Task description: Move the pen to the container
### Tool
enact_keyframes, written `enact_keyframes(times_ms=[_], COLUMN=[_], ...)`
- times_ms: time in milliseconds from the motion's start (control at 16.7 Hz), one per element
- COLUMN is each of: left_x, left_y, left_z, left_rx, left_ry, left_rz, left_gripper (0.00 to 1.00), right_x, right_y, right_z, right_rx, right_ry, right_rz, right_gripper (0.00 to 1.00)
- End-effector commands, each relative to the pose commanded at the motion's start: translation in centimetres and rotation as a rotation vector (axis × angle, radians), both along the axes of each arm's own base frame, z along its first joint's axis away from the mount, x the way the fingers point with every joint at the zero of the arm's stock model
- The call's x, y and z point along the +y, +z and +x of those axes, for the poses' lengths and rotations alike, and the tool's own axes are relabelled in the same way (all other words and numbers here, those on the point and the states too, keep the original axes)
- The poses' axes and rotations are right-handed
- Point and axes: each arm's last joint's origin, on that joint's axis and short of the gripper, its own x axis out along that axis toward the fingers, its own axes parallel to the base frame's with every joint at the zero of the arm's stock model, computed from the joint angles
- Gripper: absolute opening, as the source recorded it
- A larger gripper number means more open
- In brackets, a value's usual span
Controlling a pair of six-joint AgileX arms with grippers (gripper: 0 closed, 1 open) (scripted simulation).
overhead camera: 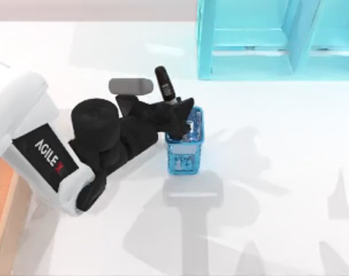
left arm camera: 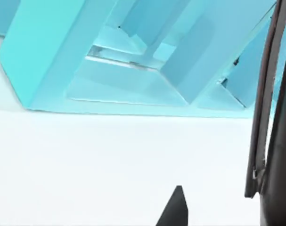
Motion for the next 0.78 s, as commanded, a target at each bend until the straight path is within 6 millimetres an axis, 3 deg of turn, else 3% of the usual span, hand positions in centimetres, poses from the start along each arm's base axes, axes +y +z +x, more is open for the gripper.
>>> enact_keyframes(times_ms=[240, 360, 600, 780], left_x=[0.6, 1.9, 6.5, 10.4], left_y=[1.1, 2.5, 7.0, 11.0], left_z=[0.6, 1.3, 2.6, 2.3], left_rx=[-0.028, -0.028, -0.021, -0.015], left_ry=[0.016, 0.023, 0.029, 0.021], left_rz=[-0.009, -0.011, -0.001, 0.008], left_gripper=[0.0, 0.0, 0.0, 0.0], right_x=[0.0, 0.0, 0.0, 0.0], right_y=[0.0, 0.0, 0.0, 0.0], right_z=[0.0, 0.0, 0.0, 0.0], right_rx=[0.0, 0.0, 0.0, 0.0], right_ry=[0.0, 0.0, 0.0, 0.0], right_rz=[0.0, 0.0, 0.0, 0.0], right_gripper=[1.0, 1.0, 1.0, 1.0])
